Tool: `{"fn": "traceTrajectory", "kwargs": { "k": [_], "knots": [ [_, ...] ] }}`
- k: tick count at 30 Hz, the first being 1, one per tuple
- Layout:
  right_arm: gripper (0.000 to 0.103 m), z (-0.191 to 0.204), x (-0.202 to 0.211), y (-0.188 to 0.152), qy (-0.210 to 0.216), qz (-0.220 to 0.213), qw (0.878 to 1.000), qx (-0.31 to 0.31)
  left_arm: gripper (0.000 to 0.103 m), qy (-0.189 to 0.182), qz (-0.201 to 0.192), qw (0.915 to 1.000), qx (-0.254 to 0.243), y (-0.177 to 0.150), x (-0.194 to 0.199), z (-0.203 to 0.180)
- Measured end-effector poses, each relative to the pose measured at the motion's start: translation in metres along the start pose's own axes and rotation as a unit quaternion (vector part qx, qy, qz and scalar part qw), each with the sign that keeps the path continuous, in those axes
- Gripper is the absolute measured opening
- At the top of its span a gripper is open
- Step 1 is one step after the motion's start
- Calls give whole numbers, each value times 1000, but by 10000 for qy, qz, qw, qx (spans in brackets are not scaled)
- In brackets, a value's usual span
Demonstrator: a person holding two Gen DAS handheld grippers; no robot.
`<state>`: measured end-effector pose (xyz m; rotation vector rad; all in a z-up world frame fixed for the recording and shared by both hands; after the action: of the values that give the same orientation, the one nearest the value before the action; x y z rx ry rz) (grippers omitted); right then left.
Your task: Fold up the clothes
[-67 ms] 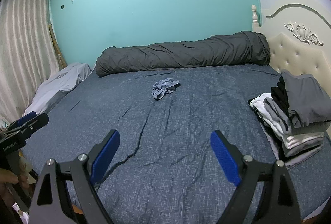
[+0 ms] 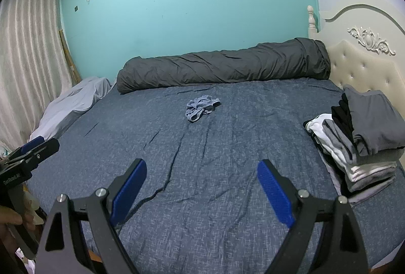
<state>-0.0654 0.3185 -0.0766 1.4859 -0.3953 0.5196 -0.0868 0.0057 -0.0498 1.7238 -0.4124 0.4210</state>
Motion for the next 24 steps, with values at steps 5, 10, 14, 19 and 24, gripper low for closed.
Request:
{"fn": "traceTrajectory", "kwargs": {
  "k": [5, 10, 14, 19, 24],
  "knots": [
    [90, -2, 1, 0, 20, -15, 10000, -8, 103, -4, 21, 10000, -66, -2, 0, -3],
    [90, -5, 2, 0, 30, -16, 10000, -16, 103, -27, 36, 10000, -52, -1, 0, -5],
    [90, -4, 2, -1, 2, -12, 10000, -5, 103, -56, 39, 10000, -3, 2, 0, -4],
    [90, -4, 2, -2, -13, -24, 10000, 27, 103, -114, 60, 9999, 50, 1, -1, -3],
    [90, -5, 2, -1, -34, -23, 10000, 35, 103, -138, 66, 9999, 44, 0, -2, -4]
  ]
}}
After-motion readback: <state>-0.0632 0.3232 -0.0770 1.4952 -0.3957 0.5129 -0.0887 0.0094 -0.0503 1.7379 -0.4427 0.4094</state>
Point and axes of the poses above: each gripper's, at about its wrist camera, not at the fingertips, and x roughly against the way its jaws point, z to its left, y to its top, the point moved 10 cm from there along -x, roughly the way its jaws point, and after that the axes turned 7 degrees about x, right-handed, at the moved point
